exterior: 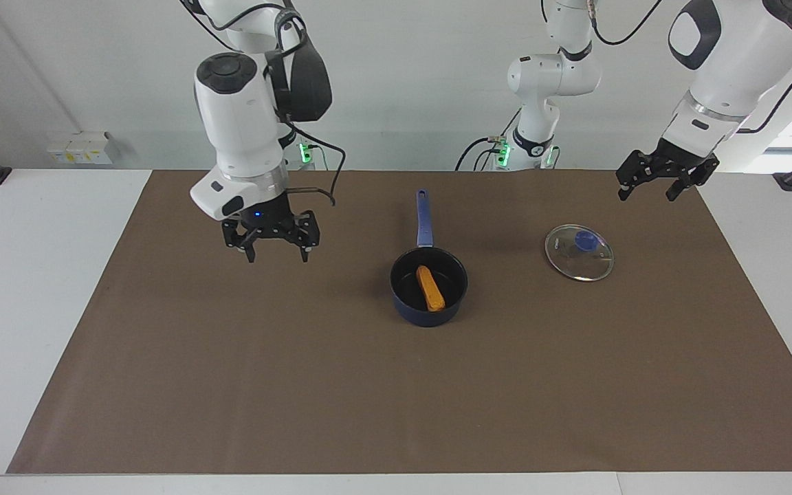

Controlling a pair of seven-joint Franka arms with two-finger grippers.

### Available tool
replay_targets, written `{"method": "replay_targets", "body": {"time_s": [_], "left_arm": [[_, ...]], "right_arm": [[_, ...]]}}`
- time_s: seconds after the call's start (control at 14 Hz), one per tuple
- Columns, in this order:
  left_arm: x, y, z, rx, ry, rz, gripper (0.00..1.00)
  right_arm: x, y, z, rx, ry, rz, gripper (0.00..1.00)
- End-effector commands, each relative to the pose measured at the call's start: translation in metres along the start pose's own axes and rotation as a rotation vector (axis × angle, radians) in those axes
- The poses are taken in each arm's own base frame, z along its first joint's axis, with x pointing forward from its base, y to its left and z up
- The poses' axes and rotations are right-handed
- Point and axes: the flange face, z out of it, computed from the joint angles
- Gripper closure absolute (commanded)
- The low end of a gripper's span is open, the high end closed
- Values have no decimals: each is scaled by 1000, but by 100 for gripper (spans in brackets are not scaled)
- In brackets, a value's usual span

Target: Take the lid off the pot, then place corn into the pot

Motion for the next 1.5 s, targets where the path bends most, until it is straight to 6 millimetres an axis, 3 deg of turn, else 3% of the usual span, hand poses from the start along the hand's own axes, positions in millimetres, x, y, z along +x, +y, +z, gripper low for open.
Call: {"method": "replay_targets", "body": {"time_s": [0.0,0.21,0.36,0.57,0.79,1.07,1.29,1.43], "left_arm": [[0,1,-17,20,-73,29,0],[-1,0,-26,19,-73,59,0],[0,0,-38,20,-58,61,0],[-1,2,-36,15,-58,116,0],[-1,2,-37,15,-60,121,0],[-1,0,-37,13,-60,116,0],[-1,0,-36,13,-60,116,0],[-1,1,-36,13,-60,118,0]], "right_arm": [[-15,49,-11,3,-58,-33,0],[-18,105,-21,15,-59,-1,0],[-23,131,-36,24,-36,31,0],[-34,162,-55,73,-29,32,0],[-46,167,-84,78,15,42,0],[-59,154,-111,78,37,29,0],[-73,154,-145,91,16,22,0],[-87,152,-143,98,-20,24,0]]}}
